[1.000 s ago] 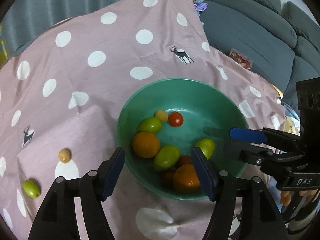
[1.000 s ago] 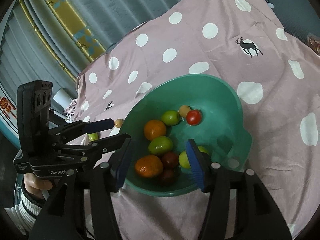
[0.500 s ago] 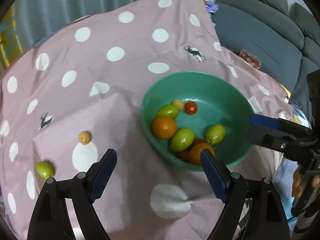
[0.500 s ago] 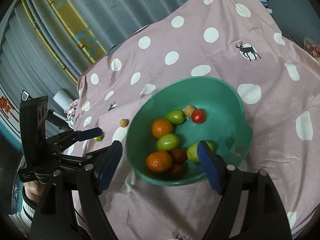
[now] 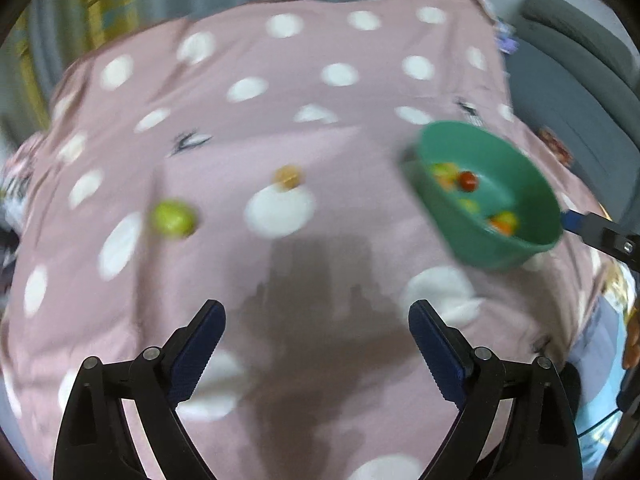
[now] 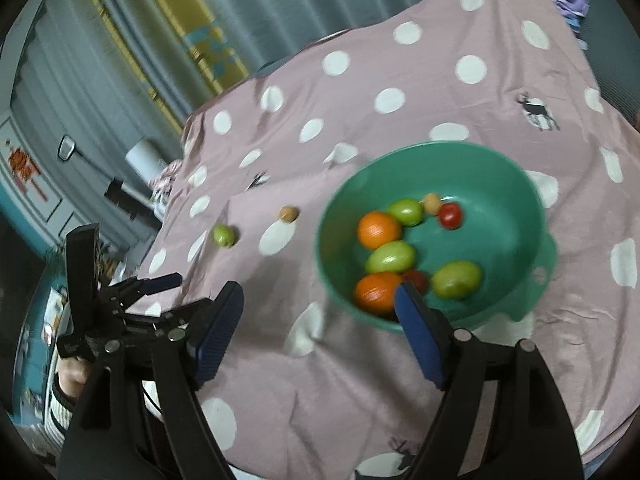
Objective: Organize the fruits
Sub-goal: 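Withdraw both tools toward the green jujube and small tan fruit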
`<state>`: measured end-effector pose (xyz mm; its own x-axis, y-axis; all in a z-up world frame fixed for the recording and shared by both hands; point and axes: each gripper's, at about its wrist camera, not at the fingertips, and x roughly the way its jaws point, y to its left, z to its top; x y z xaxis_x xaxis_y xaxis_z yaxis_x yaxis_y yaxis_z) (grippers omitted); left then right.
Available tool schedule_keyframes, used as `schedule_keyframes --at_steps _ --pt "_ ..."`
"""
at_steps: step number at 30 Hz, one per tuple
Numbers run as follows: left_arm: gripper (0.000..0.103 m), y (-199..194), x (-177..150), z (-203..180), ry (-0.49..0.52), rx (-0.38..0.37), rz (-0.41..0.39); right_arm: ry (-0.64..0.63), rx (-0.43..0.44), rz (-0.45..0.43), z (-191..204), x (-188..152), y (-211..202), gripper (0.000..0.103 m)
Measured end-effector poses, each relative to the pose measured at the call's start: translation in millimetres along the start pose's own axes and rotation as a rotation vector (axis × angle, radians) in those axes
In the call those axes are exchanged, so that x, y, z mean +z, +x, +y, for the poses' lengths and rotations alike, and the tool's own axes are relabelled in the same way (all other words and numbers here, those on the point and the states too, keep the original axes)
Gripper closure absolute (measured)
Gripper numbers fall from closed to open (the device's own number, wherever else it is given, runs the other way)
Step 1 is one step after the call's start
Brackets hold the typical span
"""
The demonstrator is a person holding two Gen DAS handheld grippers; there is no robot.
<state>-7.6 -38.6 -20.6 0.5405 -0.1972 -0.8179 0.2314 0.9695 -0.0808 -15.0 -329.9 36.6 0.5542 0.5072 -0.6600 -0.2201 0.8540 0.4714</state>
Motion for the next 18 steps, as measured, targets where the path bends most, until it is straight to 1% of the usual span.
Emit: schedule_keyframes --at_steps 1,4,6,8,13,18 --pt "0.010 -2.9 -8.1 15.3 -0.038 0.021 0.002 -0.015 0.002 0.014 5.3 -1.5 3.8 0.024" --pt "0.010 -11.4 -25.6 46.6 -0.128 0.047 0.001 -0.037 0.018 0.047 16.5 -5.3 15.4 0.024" --pt "0.010 -16.8 -35.6 61.7 -0.176 0.053 -0.006 -0.050 0.021 0.069 24.3 -7.1 24.3 0.024" --pt "0.010 -18.3 -43.1 71.7 -0.204 0.056 -0.011 -0.070 0.027 0.095 34.2 -7.9 36.2 0.024" --pt "0.010 -15.6 -55.6 84.6 -0.235 0.040 -0.005 -0.136 0.023 0.145 61.7 -5.1 68.0 0.025" --pt "0.010 -12.6 -55.8 89.5 -0.235 0.019 -0.014 -0.191 0.016 0.184 80.0 6.2 102.0 0.025"
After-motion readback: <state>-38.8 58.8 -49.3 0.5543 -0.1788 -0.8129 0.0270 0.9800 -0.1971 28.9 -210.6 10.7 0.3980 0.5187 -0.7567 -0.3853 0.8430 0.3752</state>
